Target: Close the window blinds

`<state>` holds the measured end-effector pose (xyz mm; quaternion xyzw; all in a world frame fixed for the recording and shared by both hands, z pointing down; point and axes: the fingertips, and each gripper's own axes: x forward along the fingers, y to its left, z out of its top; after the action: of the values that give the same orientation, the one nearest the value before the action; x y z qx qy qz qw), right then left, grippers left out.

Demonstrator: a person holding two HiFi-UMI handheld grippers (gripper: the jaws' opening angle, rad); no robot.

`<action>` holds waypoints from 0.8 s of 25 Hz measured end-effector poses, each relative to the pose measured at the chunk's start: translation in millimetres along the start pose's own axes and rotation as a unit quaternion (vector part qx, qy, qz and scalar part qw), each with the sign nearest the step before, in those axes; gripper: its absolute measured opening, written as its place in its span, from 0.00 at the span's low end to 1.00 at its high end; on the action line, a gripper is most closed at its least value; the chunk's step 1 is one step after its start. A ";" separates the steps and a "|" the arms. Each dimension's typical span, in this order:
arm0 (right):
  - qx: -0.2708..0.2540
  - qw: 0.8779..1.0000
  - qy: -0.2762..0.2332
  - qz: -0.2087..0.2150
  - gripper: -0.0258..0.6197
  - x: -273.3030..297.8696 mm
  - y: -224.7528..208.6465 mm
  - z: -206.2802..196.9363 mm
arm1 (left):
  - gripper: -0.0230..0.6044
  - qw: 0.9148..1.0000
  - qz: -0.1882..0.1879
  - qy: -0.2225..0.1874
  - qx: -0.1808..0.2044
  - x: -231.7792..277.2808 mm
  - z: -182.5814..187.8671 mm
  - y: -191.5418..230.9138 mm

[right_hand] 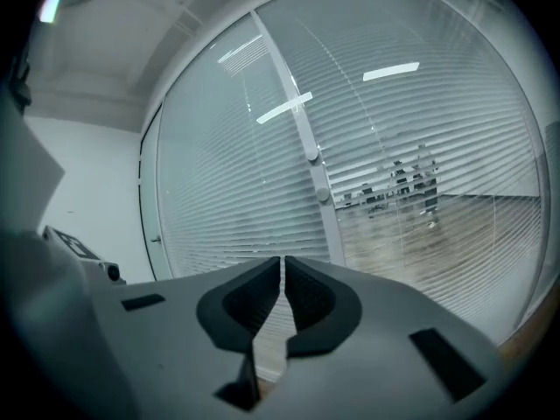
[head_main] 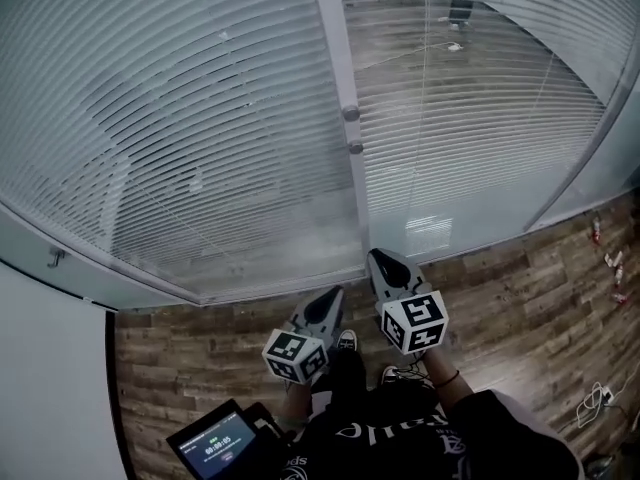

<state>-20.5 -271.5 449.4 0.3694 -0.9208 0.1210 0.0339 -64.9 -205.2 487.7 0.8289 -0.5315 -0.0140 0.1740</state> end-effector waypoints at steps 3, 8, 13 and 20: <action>-0.020 1.000 -0.010 -0.023 0.08 32.0 -13.0 17.5 | 0.04 1.000 -0.017 -0.001 0.007 25.7 22.6 29.8; -0.042 0.997 -0.013 -0.058 0.08 81.6 -35.7 45.6 | 0.04 0.999 -0.043 -0.008 0.018 59.4 57.1 64.2; -0.091 0.992 -0.030 -0.083 0.10 117.9 -57.2 82.1 | 0.04 0.997 -0.073 -0.002 0.018 88.4 68.8 76.9; -0.252 0.960 -0.009 -0.122 0.26 168.4 -64.0 119.9 | 0.04 0.993 -0.112 0.003 0.018 102.3 79.1 80.3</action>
<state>-95.3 -459.1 371.5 0.4591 -0.8698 -0.1235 0.1320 -107.3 -347.6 454.3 0.8864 -0.4347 -0.0213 0.1577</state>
